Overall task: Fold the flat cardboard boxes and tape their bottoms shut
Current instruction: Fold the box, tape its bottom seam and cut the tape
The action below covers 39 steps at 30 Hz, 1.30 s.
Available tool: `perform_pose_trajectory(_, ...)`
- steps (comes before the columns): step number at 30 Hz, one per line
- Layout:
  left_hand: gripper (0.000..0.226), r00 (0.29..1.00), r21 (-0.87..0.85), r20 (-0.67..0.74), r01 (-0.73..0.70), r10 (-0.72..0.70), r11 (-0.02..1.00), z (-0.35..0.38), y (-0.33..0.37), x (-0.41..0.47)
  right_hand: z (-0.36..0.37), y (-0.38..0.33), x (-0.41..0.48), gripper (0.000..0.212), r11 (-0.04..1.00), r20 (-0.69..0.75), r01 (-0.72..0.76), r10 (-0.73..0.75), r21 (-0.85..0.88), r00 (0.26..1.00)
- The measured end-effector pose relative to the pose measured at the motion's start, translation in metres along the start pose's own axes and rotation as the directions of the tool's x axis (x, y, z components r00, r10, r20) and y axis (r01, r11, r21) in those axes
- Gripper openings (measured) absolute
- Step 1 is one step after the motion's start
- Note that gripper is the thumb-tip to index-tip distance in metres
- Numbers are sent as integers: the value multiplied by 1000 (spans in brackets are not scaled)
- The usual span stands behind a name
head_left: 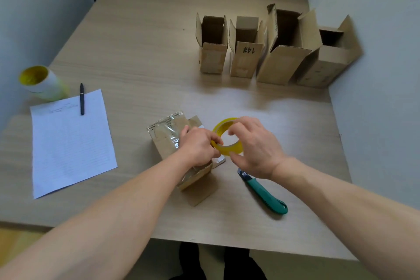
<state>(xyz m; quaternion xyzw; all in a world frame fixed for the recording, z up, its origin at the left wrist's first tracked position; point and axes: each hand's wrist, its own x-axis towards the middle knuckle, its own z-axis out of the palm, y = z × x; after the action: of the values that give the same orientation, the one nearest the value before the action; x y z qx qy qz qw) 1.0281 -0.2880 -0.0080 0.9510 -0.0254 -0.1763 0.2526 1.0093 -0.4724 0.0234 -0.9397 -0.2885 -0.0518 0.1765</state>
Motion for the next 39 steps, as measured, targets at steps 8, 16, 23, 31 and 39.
perform_pose_trajectory(8, 22, 999, -99, 18, 40, -38, 994, -3, 4, -1, 20, 19, -86, 36, 831, 548, -473, 551, -292, 629)
perform_pose_trajectory(16, 25, 998, -108, 15, 61, -60, 992, -3, 6, -1, 23, 10, -109, 31, 854, 569, -509, 472, -106, 673)
perform_pose_trajectory(23, 24, 999, -113, 18, 40, -38, 993, -6, 5, -2, 9, -5, -99, 35, 903, 508, -391, 256, 177, 822)
perform_pose_trajectory(31, 23, 999, -127, 12, 37, -36, 991, -7, 6, -3, 13, -10, -85, 34, 904, 534, -380, 227, 196, 815)
perform_pose_trajectory(39, 22, 999, -125, 12, 32, -31, 992, -5, 5, -2, 21, -10, -73, 9, 925, 583, -366, 241, 105, 776)
